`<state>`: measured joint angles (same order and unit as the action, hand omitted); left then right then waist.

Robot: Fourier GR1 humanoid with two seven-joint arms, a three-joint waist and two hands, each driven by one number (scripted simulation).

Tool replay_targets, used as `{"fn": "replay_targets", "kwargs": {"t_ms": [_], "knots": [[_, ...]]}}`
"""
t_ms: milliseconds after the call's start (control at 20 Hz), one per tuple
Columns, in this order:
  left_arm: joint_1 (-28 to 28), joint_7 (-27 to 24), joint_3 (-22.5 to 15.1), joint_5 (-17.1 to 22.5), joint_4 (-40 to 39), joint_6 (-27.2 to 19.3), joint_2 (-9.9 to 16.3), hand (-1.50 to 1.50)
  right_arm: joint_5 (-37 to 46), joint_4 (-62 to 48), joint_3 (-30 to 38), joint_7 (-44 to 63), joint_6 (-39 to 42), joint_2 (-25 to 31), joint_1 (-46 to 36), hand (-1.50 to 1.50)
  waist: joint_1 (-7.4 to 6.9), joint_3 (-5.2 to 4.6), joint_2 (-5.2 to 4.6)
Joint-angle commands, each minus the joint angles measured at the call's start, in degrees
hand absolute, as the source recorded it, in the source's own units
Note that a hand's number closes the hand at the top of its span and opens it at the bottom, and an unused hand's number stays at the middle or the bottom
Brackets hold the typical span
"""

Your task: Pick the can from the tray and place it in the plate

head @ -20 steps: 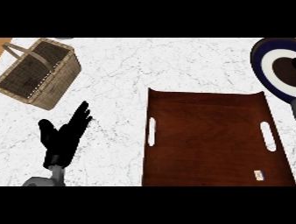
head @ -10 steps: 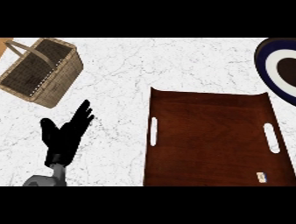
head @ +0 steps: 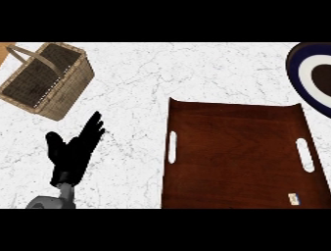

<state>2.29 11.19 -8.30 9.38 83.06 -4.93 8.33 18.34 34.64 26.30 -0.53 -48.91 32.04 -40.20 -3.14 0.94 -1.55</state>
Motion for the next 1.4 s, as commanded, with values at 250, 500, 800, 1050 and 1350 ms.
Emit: {"fn": "replay_targets", "kwargs": {"t_ms": [250, 500, 800, 1050, 1350], "knots": [[-2.1, 0.2, -0.3, 0.0, -1.4, 1.0, 0.2, 0.0, -17.3, 0.3, 15.2, -24.2, 5.9, -2.4, 2.3, -1.5, 0.81, -0.48, 0.29], [-2.0, 1.8, 0.8, -0.2, -1.3, -0.3, 0.2, 0.0, -25.0, -3.5, 20.2, -32.9, 23.0, -0.1, 7.5, -1.5, 1.87, -0.63, 0.78], [0.1, -2.0, 1.8, -1.5, -6.2, -0.9, -1.6, 0.0, -26.3, -7.6, 18.2, -39.5, 32.7, -2.0, 11.5, -1.5, 2.74, -0.86, 1.23], [-1.7, 0.8, 1.8, -1.7, -3.1, -1.0, -1.1, 0.0, -25.8, -6.3, 16.1, -43.3, 34.0, -5.0, 19.0, -1.5, 3.15, -0.92, 1.48], [-5.1, 2.5, 0.7, -1.9, 1.7, -0.5, -2.1, 0.0, -25.1, 0.1, 11.6, -41.1, 30.7, -7.9, 23.7, -1.5, 3.23, -0.96, 1.65]]}}
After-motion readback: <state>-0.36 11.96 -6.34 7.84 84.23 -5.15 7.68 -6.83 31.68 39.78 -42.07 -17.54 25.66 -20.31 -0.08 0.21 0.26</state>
